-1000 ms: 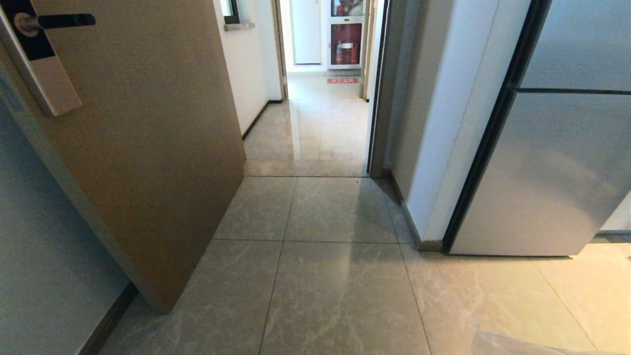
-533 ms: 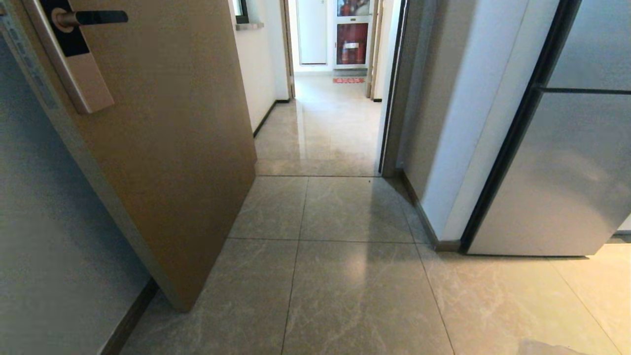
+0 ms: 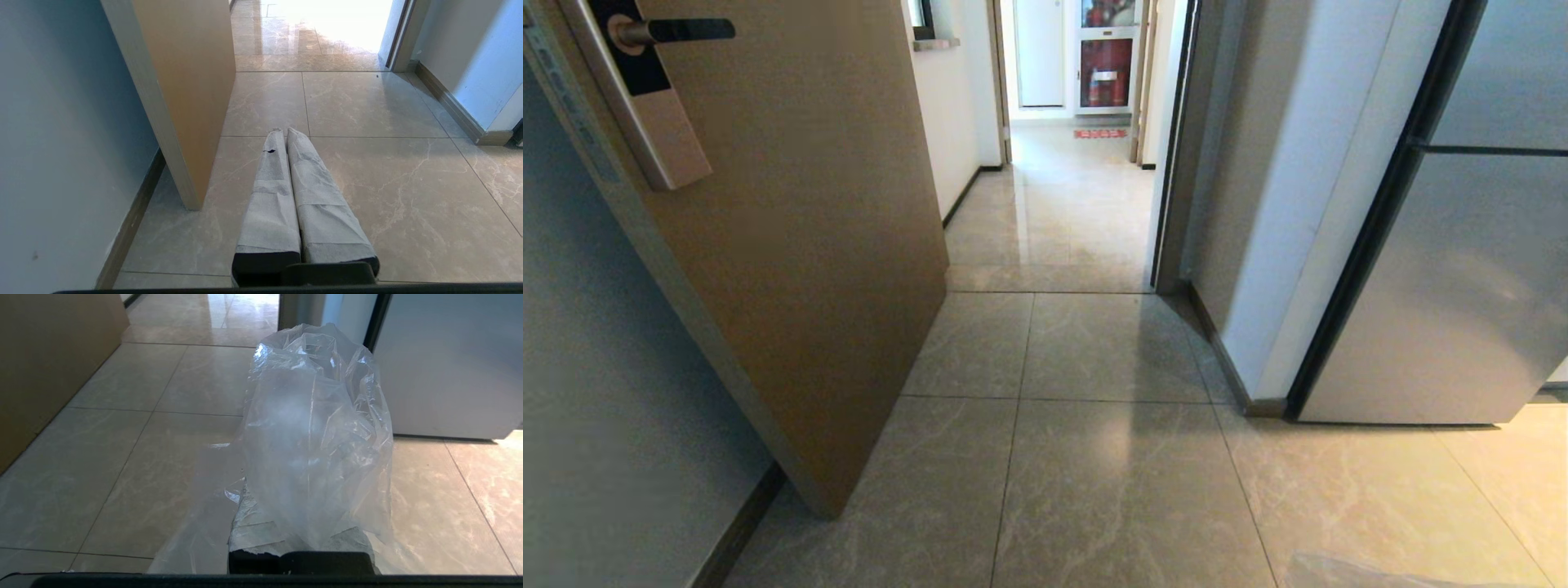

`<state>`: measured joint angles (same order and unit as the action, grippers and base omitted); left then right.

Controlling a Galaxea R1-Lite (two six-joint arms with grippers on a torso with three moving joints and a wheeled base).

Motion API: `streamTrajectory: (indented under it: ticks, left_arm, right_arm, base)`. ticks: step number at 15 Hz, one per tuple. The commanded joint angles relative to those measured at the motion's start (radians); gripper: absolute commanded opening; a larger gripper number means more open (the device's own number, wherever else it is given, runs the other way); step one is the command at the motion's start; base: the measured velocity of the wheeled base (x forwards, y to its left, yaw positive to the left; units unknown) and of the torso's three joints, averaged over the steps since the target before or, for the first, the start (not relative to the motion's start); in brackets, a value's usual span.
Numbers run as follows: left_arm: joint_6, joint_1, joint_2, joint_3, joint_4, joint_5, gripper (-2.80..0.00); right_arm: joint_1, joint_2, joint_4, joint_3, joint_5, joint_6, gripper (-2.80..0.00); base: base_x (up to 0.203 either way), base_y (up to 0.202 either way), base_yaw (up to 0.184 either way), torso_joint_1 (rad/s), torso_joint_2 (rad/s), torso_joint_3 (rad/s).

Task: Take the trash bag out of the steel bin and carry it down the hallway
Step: Put the trash bag at the door

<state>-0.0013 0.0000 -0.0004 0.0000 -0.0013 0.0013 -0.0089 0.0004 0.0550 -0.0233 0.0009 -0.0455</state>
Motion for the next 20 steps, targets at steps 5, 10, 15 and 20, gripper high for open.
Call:
streamTrajectory:
  ticks: [5, 10, 15, 20]
  left_arm:
    - [0.001, 0.0, 0.0, 0.0, 0.0, 0.0, -2.8]
    - [-0.002, 0.0, 0.0, 0.0, 0.0, 0.0, -2.8]
    - [-0.002, 0.0, 0.0, 0.0, 0.0, 0.0, -2.8]
    - [-0.002, 0.0, 0.0, 0.0, 0.0, 0.0, -2.8]
  right_arm:
    - [0.0, 0.0, 0.0, 0.0, 0.001, 0.0, -2.8]
    - [0.0, 0.0, -0.003, 0.0, -0.002, 0.006, -2.8]
    - [0.0, 0.001, -0.001, 0.0, -0.002, 0.007, -2.8]
    - [0.0, 0.001, -0.001, 0.0, -0.002, 0.006, -2.8]
  base:
    - [0.0, 0.0, 0.0, 0.0, 0.0, 0.0]
    - [0.0, 0.0, 0.0, 0.0, 0.0, 0.0]
    - [0.013, -0.008, 0.003, -0.001, 0.0, 0.002]
    - [0.192, -0.174, 0.001, 0.002, 0.0, 0.0]
